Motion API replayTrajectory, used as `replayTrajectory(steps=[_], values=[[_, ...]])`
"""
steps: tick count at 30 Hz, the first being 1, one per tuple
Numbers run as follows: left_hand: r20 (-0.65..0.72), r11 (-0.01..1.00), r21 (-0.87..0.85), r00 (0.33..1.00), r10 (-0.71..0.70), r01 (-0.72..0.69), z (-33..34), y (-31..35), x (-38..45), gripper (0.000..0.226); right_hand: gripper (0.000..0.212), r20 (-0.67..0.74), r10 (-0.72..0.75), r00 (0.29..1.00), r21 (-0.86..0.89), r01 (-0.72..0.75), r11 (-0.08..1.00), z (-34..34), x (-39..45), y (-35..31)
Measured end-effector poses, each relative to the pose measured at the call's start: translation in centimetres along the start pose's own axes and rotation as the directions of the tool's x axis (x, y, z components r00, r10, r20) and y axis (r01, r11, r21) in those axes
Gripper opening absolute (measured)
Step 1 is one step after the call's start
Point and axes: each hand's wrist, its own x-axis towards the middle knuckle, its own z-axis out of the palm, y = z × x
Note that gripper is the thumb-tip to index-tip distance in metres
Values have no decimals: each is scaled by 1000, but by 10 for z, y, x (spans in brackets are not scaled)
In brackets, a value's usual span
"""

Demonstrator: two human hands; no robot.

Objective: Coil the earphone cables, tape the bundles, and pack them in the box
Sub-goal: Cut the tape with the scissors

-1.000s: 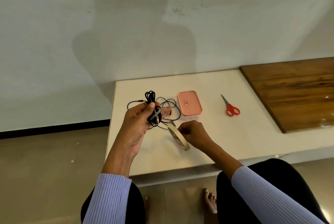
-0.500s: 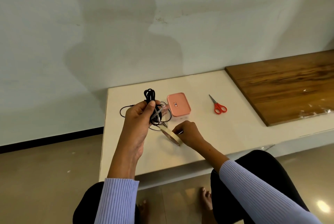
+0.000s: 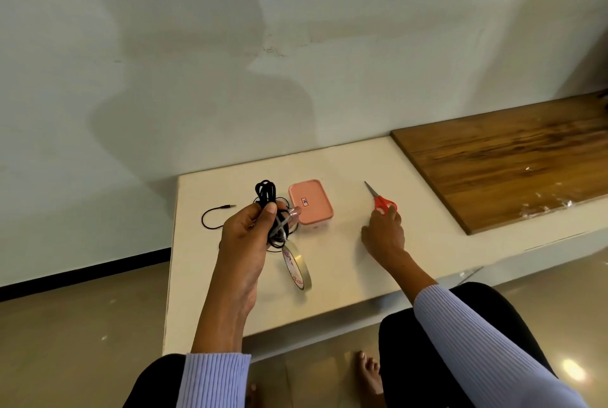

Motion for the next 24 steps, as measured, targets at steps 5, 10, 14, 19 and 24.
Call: replayTrajectory(steps=[5, 10, 14, 19, 24], values=[[-3, 1000, -11, 1000, 24, -24, -3, -1, 0, 19, 46, 29, 27, 999, 43, -28, 999, 5, -15, -3], [-15, 999, -33, 999, 35, -36, -4, -1, 0, 20, 32, 20, -5, 1000, -22, 6, 1000, 12, -32, -1], [-12, 999, -25, 999, 41, -41, -4, -2, -2, 24, 39, -27, -9, 1000, -26, 9, 1000, 10, -27, -1], [-30, 998, -56, 999, 38, -40, -5, -5, -3, 22, 29, -22, 6, 1000, -102, -9, 995, 0, -19, -1], [-21, 995, -90, 999, 30, -32, -4, -5, 0, 19, 14, 69, -56, 996, -179, 68, 982, 4, -28, -2]])
